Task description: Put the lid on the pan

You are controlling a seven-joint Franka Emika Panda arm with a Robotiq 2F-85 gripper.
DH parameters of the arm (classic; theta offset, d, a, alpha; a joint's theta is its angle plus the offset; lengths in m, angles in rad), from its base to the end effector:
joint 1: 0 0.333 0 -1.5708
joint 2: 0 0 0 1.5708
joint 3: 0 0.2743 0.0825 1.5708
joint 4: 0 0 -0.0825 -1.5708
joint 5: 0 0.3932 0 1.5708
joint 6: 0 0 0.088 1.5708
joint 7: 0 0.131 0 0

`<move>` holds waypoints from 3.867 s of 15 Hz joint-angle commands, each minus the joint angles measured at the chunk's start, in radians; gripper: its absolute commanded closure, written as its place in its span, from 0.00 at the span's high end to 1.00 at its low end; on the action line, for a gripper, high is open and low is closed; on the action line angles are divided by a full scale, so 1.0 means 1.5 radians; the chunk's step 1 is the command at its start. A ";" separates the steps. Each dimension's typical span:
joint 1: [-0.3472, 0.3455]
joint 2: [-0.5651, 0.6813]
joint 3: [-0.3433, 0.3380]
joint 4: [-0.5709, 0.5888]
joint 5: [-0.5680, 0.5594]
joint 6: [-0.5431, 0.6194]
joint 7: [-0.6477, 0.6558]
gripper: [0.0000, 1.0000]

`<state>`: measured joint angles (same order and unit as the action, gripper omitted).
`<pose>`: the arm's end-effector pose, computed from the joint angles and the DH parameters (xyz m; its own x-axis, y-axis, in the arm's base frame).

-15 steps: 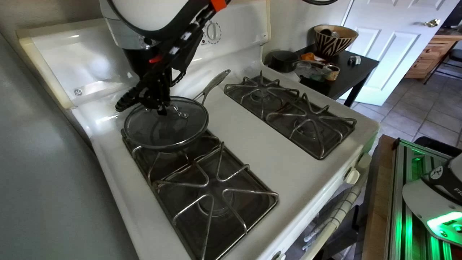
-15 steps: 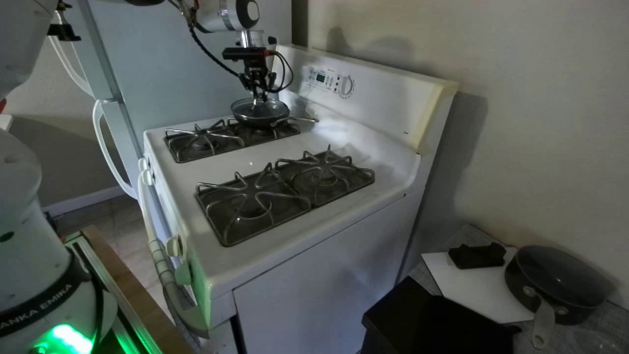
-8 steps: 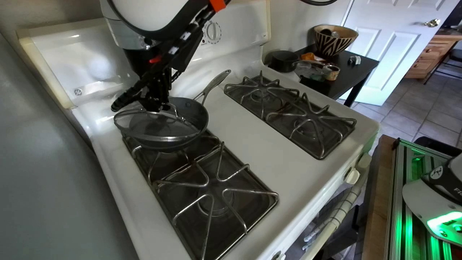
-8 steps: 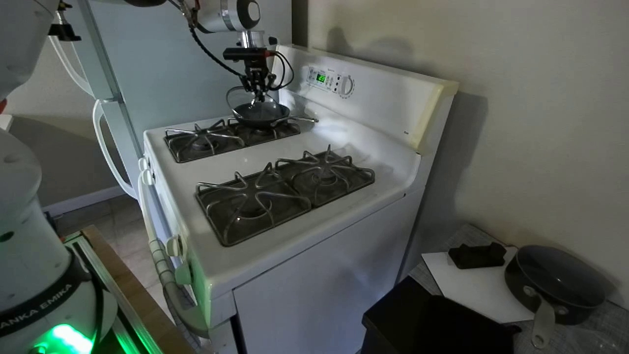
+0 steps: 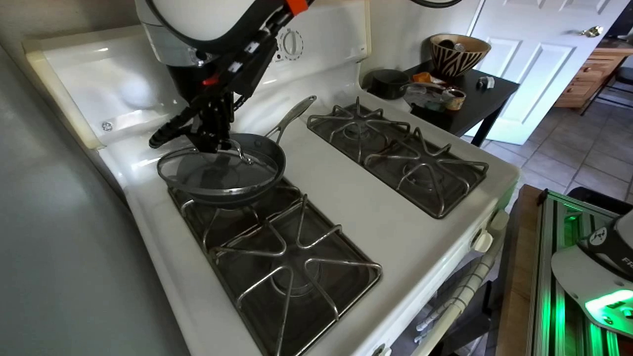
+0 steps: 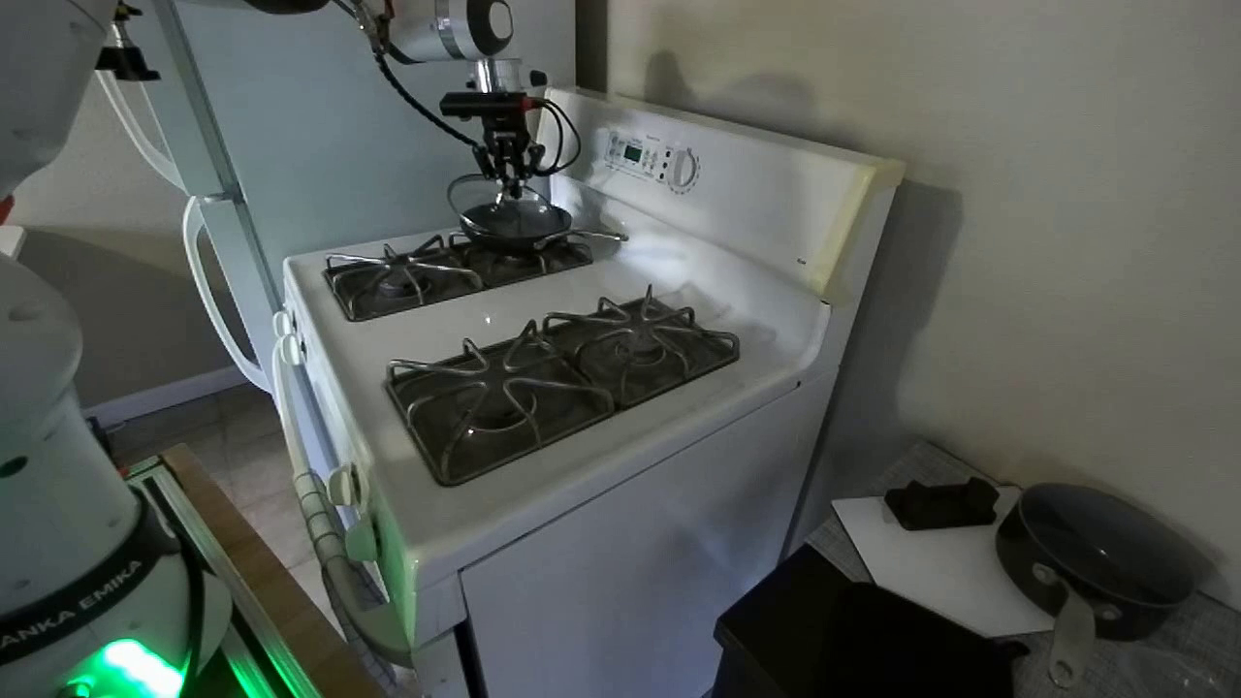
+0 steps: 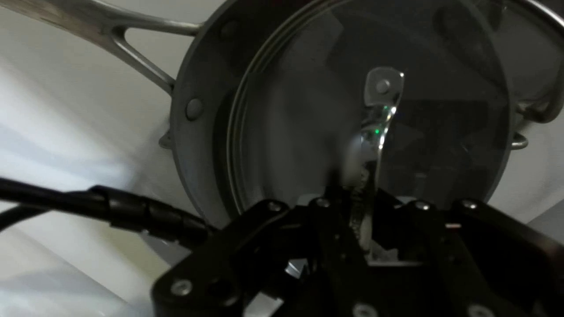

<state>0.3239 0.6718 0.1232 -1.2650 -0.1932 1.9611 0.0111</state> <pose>0.6668 0.2819 0.3068 0.8863 0.4623 0.0281 0.4574 -0.8832 0.1036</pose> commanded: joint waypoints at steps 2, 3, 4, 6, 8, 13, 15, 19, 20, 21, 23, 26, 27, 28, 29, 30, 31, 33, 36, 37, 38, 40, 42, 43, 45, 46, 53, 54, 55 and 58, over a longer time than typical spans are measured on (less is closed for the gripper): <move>0.009 -0.006 -0.002 0.022 -0.009 -0.023 -0.013 0.00; 0.012 -0.007 -0.005 0.022 -0.017 -0.024 -0.013 0.00; 0.015 -0.006 -0.007 0.024 -0.024 -0.028 -0.013 0.00; 0.022 -0.005 -0.012 0.026 -0.042 -0.031 -0.012 0.00; 0.029 -0.005 -0.017 0.026 -0.064 -0.032 -0.011 0.00; 0.049 -0.005 -0.028 0.019 -0.124 -0.023 -0.007 0.00; 0.055 -0.006 -0.031 0.009 -0.148 -0.013 0.000 0.00; 0.066 -0.005 -0.035 0.002 -0.181 -0.006 0.012 0.00; 0.068 -0.005 -0.036 0.001 -0.188 -0.004 0.015 0.00; 0.071 -0.005 -0.038 0.000 -0.195 -0.003 0.018 0.00; 0.074 -0.006 -0.037 -0.005 -0.203 0.001 0.027 0.00; 0.079 -0.005 -0.040 -0.014 -0.215 0.012 0.042 0.00; 0.081 -0.005 -0.041 -0.016 -0.221 0.013 0.045 0.00; 0.083 -0.005 -0.041 -0.018 -0.228 0.014 0.050 0.00; 0.085 -0.006 -0.043 -0.021 -0.236 0.015 0.054 0.00; 0.088 -0.006 -0.045 -0.023 -0.246 0.016 0.056 0.00; 0.090 -0.007 -0.047 -0.026 -0.256 0.018 0.061 0.00; 0.094 -0.010 -0.050 -0.033 -0.276 0.020 0.068 0.00; 0.097 -0.010 -0.050 -0.043 -0.295 0.022 0.081 0.00; 0.098 -0.011 -0.049 -0.047 -0.298 0.022 0.085 0.00; 0.098 -0.011 -0.048 -0.049 -0.300 0.022 0.086 0.00; 0.100 -0.013 -0.047 -0.056 -0.303 0.022 0.091 0.00; 0.103 -0.014 -0.046 -0.060 -0.305 0.022 0.094 0.00; 0.104 -0.013 -0.046 -0.059 -0.305 0.021 0.097 0.00; 0.106 -0.013 -0.045 -0.057 -0.304 0.022 0.102 0.00; 0.107 -0.013 -0.044 -0.057 -0.303 0.019 0.104 0.00; 0.111 -0.013 -0.049 -0.060 -0.314 0.009 0.099 0.00; 0.111 -0.014 -0.049 -0.062 -0.317 0.008 0.098 0.00; 0.112 -0.015 -0.049 -0.064 -0.321 0.008 0.097 0.00; 0.111 -0.017 -0.049 -0.070 -0.328 0.002 0.094 0.00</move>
<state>0.4781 0.6753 0.0631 -1.3248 -0.6531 1.9710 0.1399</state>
